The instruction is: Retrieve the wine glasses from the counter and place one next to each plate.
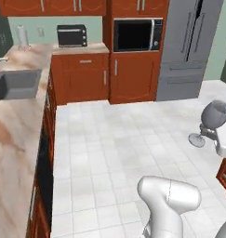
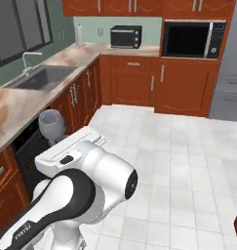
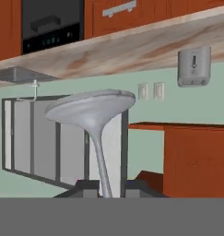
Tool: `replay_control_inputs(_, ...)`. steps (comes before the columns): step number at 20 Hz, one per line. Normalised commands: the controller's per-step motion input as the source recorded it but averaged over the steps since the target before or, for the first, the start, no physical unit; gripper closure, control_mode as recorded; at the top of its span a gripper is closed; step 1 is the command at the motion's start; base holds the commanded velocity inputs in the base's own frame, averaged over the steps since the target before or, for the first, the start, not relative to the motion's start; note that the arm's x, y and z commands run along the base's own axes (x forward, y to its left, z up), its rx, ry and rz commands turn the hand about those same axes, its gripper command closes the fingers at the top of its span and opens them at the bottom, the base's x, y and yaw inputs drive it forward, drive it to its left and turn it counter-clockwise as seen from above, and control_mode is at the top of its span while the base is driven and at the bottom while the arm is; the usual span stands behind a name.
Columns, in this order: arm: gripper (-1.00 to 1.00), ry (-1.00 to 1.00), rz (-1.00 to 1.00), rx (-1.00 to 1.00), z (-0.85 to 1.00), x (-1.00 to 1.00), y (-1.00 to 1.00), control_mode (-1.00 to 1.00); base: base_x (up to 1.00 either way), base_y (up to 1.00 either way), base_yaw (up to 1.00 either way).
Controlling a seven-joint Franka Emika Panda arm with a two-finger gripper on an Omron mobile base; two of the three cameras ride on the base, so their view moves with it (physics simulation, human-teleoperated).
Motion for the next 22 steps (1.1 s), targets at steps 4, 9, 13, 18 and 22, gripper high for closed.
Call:
replay_control_inputs(4,1.0,0.0,0.0,0.0,0.0,0.0,0.0,1.0,0.0,0.0,-1.0)
replay_control_inputs(9,1.0,0.0,0.0,0.0,0.0,0.0,0.0,1.0,0.0,0.0,-1.0)
replay_control_inputs(13,1.0,0.0,0.0,0.0,0.0,0.0,0.0,1.0,0.31,0.36,-0.9)
replay_control_inputs(18,1.0,0.0,0.0,0.0,0.0,0.0,0.0,1.0,0.89,0.91,-0.62)
replay_control_inputs(22,1.0,0.0,0.0,0.0,0.0,0.0,0.0,1.0,0.99,1.0,-0.48)
